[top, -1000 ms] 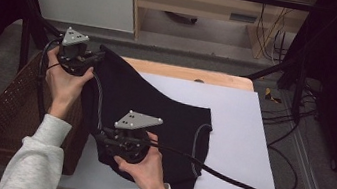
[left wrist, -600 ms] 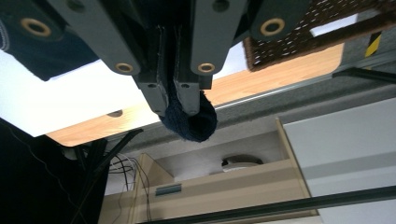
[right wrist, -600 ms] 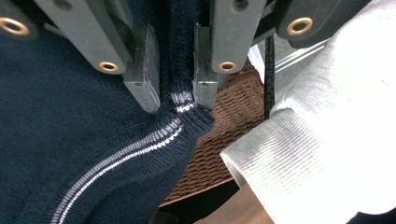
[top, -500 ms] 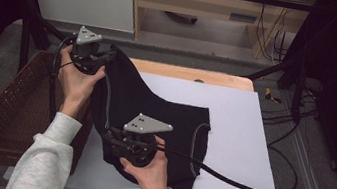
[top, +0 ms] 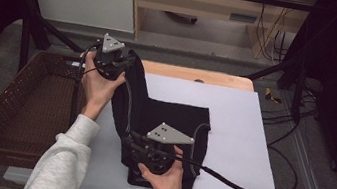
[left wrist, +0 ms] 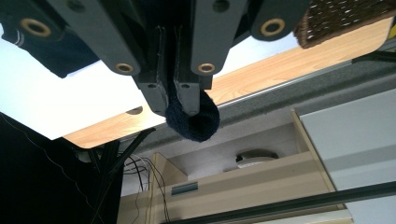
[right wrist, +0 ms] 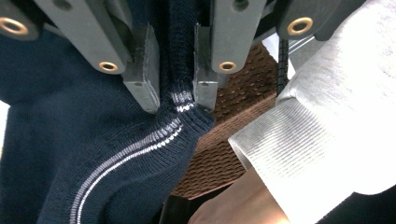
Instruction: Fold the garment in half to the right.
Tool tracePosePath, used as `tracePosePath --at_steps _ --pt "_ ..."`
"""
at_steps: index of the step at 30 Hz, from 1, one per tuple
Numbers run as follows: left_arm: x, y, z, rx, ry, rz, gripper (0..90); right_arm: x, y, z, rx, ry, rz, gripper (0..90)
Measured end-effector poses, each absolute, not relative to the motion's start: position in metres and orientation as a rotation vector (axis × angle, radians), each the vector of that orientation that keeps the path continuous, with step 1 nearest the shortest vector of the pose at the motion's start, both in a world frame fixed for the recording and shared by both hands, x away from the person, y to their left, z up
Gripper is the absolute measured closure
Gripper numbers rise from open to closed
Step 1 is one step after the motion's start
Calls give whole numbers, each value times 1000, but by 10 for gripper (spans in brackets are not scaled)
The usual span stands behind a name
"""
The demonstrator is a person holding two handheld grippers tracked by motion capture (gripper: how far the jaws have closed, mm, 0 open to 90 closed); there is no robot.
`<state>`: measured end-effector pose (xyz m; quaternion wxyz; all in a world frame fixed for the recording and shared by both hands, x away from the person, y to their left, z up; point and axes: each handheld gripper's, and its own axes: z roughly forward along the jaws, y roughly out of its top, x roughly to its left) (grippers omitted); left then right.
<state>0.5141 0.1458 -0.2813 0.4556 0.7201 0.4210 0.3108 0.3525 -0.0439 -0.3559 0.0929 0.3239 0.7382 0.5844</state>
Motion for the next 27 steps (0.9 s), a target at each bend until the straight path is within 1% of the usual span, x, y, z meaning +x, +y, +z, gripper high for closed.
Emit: tracePosePath --at_steps 14,27 --pt "525 119 -303 1807 1033 725 853 347 -68 -372 1058 2122 1654 746" --pt "536 83 -329 1836 1019 670 852 343 -91 -392 1134 2077 1584 740"
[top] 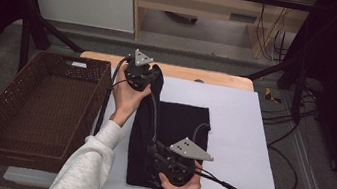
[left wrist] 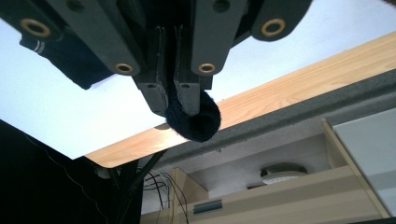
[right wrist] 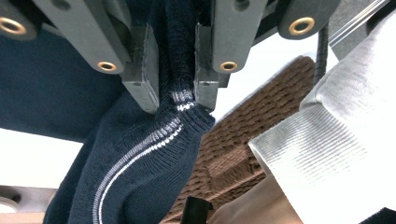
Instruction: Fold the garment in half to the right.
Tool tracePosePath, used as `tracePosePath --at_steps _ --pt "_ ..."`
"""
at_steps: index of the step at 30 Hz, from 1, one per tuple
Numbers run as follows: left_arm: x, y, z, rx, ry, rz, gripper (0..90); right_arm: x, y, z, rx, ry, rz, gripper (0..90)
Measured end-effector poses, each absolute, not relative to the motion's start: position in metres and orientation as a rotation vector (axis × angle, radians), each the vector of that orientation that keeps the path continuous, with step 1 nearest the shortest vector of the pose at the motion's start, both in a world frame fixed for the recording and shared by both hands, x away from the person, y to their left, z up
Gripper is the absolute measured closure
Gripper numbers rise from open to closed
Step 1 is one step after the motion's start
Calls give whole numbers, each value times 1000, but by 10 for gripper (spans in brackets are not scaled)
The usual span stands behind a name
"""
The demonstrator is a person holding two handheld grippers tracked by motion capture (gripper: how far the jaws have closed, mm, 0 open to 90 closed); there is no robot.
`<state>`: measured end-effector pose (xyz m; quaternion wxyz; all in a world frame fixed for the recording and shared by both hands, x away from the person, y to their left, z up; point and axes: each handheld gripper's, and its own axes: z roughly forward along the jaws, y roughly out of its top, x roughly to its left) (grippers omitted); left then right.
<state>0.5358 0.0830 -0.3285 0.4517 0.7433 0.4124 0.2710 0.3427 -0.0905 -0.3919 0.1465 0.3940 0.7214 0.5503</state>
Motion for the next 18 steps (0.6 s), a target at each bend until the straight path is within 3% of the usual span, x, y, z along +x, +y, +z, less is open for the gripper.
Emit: tracePosePath --at_steps 18 --pt "549 49 -355 1849 990 620 848 343 -112 -407 1185 2033 1496 732"
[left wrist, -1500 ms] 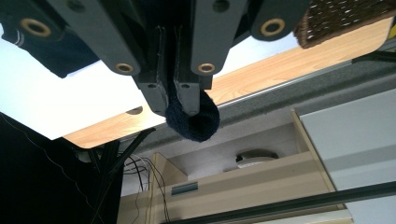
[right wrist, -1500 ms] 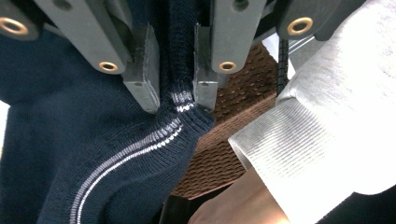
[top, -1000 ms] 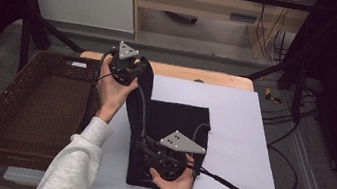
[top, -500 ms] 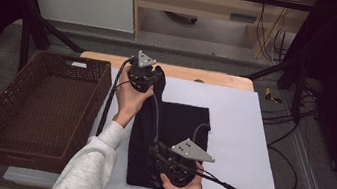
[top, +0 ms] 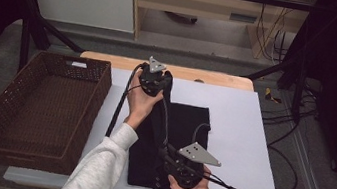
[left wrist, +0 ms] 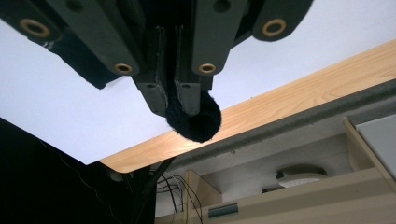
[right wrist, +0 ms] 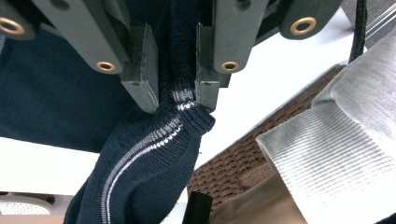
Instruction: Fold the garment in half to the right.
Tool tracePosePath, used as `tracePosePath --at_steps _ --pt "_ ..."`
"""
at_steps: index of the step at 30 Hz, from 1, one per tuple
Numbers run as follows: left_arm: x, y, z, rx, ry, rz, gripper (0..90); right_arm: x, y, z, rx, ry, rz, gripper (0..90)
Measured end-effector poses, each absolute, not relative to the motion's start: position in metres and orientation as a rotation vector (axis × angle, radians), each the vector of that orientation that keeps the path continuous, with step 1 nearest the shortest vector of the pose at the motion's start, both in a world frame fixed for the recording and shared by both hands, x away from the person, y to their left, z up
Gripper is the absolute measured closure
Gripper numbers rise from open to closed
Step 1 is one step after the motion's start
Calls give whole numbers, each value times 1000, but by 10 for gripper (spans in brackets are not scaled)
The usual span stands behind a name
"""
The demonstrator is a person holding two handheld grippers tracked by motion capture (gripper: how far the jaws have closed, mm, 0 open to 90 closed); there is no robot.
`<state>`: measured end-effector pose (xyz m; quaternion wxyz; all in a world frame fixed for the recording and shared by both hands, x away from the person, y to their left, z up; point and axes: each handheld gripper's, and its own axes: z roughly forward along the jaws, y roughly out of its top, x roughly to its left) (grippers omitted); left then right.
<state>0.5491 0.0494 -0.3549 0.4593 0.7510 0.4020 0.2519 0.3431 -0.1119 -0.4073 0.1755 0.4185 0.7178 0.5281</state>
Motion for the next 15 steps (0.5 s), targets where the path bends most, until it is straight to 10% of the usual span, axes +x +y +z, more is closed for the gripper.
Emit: tracePosePath --at_steps 15 --pt "557 22 -364 1872 985 593 847 342 -129 -414 1254 2012 1424 731"
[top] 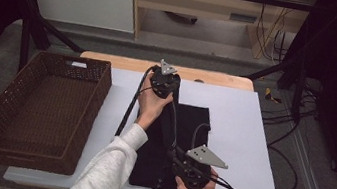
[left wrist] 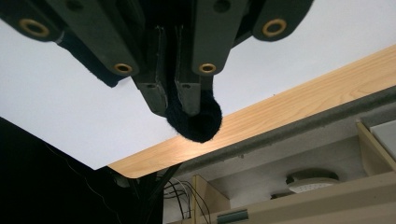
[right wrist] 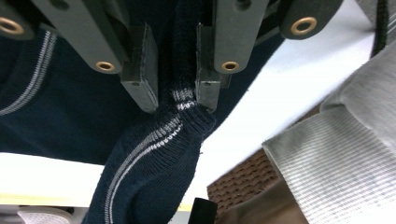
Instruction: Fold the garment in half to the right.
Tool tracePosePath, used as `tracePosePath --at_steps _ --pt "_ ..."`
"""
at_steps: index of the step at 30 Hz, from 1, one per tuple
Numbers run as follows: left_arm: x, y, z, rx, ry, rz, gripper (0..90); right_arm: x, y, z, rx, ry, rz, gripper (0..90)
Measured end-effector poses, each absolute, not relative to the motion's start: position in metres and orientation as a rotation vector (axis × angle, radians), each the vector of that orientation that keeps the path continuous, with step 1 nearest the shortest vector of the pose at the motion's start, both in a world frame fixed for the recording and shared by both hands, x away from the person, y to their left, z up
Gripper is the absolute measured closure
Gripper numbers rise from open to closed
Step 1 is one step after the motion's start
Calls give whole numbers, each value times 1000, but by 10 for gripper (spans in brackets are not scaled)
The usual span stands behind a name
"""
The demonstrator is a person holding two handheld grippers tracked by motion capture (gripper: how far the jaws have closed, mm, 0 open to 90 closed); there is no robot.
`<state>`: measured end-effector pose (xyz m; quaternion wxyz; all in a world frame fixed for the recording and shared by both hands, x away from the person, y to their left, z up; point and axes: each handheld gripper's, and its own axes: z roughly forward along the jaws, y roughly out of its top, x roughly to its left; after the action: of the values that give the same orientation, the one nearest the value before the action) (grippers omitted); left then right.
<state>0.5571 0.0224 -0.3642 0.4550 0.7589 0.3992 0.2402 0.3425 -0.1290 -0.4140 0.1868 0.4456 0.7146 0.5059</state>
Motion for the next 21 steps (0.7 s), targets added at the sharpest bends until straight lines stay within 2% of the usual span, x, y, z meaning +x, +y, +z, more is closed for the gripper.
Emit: tracePosePath --at_steps 6,8,10,11,14,18,21 --pt "562 9 -375 1891 986 562 843 342 -137 -418 1293 2003 1386 725" --pt "563 1 -380 1898 961 514 831 342 -143 -421 1307 1998 1364 712" --pt "563 -6 -385 1888 933 450 753 342 -148 -424 1328 1997 1332 680" --pt "563 -7 -385 1871 907 440 666 343 -153 -428 1344 1988 1310 647" --pt "559 -6 -383 1839 871 430 499 343 -169 -436 1382 1935 1258 590" --pt "549 11 -381 1806 881 411 350 348 -190 -436 1424 1879 1267 484" --pt "538 31 -385 1800 897 382 288 356 -195 -432 1390 1947 1252 370"
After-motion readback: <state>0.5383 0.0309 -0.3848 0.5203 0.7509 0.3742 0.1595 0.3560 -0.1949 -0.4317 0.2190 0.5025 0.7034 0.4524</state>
